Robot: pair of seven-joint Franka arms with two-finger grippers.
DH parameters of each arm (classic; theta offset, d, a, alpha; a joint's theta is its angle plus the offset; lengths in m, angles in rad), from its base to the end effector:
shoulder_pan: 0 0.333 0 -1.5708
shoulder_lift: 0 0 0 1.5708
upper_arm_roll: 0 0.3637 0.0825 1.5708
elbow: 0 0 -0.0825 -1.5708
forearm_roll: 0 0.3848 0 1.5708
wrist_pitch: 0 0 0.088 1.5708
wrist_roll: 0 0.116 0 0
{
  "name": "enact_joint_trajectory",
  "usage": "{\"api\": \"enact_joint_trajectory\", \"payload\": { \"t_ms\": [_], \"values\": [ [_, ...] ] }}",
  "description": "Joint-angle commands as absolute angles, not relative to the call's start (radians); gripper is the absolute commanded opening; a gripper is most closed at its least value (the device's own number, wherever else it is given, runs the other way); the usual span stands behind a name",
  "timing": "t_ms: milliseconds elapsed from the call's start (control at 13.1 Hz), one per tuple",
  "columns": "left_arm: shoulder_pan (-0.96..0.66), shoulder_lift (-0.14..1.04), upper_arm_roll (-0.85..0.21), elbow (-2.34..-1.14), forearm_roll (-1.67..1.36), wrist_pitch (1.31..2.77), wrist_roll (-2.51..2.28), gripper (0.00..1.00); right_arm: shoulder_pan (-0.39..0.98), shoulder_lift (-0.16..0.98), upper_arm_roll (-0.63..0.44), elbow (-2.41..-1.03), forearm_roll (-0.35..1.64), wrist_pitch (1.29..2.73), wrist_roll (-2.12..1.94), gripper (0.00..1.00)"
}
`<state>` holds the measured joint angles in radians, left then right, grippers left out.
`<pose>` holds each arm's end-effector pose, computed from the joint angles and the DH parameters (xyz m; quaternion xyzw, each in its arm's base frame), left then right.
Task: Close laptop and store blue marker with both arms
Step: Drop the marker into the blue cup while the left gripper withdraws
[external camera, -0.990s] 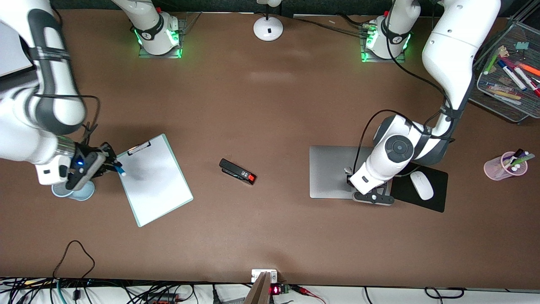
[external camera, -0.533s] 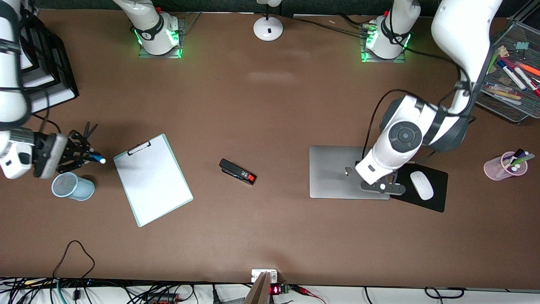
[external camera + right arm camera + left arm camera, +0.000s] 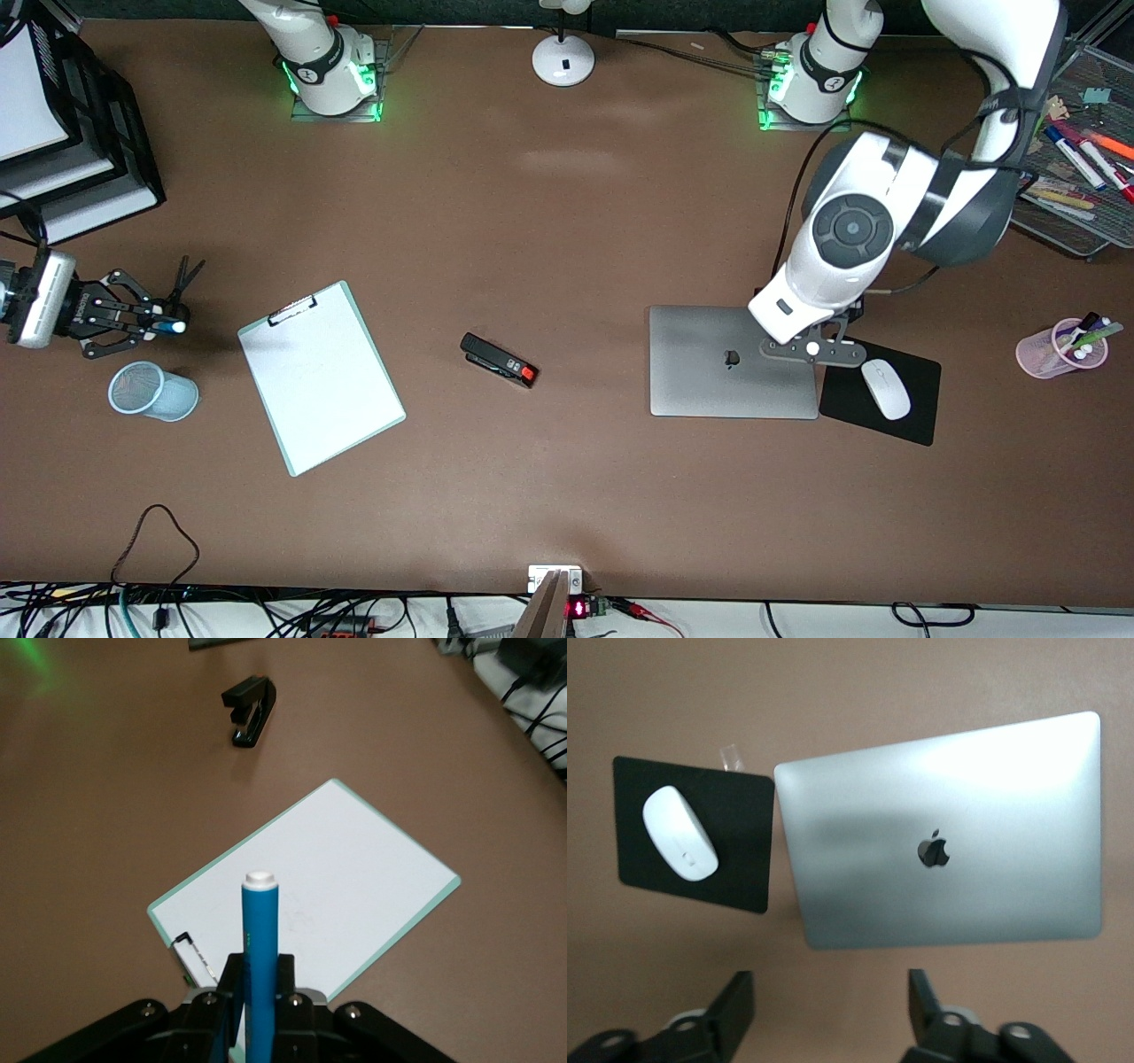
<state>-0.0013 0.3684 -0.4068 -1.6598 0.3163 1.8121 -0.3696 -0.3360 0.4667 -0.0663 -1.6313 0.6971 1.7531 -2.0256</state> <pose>0.6189 -0.2034 0.4315 -0.9908 0.0652 0.0540 0.1053 0.6399 -0.1972 0.3779 -0.7262 -0.5945 -0.2307 0.2569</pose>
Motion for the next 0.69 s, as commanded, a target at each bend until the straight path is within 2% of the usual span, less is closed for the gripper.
{"api": "enact_joint_trajectory", "payload": {
  "t_ms": [0, 228, 609],
  "values": [
    [0.011, 0.292, -0.419, -1.674, 0.267, 1.726, -0.370, 1.00, -0.423, 0.534, -0.052, -1.583, 0.802, 1.697, -2.133, 0.06],
    [0.027, 0.215, -0.416, -1.672, 0.201, 1.625, -0.287, 1.00, -0.471, 0.629, -0.052, -1.461, 0.902, 1.577, -2.215, 0.03],
    [0.096, 0.155, -0.414, -1.677, 0.129, 1.565, -0.149, 1.00, -0.483, 0.635, -0.052, -1.436, 0.943, 1.591, -2.239, 0.03]
  ]
}}
